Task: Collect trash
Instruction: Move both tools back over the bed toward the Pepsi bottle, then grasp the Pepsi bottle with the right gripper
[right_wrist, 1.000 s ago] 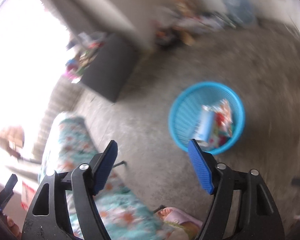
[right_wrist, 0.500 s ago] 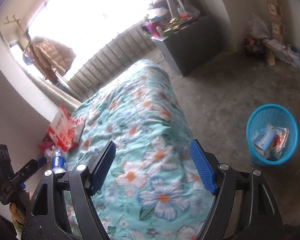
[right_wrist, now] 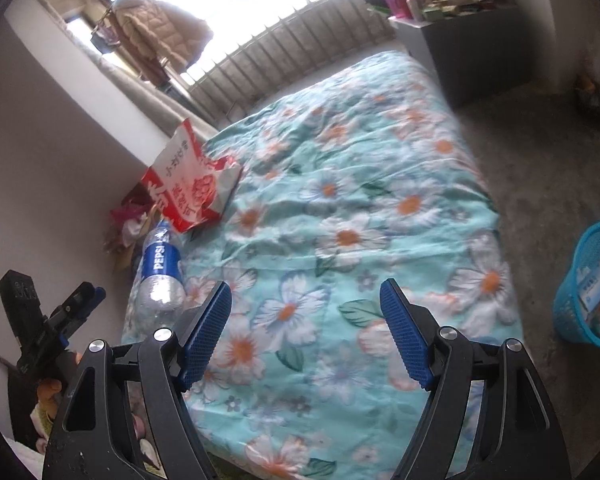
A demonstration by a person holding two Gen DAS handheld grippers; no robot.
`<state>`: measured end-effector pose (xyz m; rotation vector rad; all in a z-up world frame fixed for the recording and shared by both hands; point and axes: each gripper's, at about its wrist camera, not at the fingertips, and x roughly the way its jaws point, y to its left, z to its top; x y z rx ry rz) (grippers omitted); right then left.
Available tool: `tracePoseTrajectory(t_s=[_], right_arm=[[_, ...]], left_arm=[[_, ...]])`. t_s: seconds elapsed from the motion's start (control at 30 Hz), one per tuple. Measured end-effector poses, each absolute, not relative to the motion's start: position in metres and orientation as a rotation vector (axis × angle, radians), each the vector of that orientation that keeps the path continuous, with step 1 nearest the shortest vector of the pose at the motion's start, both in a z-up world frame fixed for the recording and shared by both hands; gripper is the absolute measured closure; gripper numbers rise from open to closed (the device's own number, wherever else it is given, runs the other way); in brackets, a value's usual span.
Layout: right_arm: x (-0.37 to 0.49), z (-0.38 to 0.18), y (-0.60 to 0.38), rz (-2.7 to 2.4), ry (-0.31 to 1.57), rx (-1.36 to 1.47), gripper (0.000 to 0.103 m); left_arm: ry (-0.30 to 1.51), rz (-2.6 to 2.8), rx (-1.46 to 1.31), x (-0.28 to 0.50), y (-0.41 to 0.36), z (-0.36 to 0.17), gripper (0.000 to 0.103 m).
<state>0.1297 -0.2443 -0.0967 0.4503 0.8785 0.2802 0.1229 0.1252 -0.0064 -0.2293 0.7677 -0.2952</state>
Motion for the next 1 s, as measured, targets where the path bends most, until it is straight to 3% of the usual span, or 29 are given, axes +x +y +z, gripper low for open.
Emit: tracePoseTrajectory(t_s=[0.63,1.0], right_arm=[[0.263,-0.103,-0.028,0.676,1.138,0.18,0.03],[0.281,-0.127,0.023,0.811,1.297,0.127,0.036]], left_arm=[[0.798,-0.09,-0.35,0.137,0.213,-0.022,0.006],[0.805,-0.087,-0.353,0.137,0.217,-0.027,0.006]])
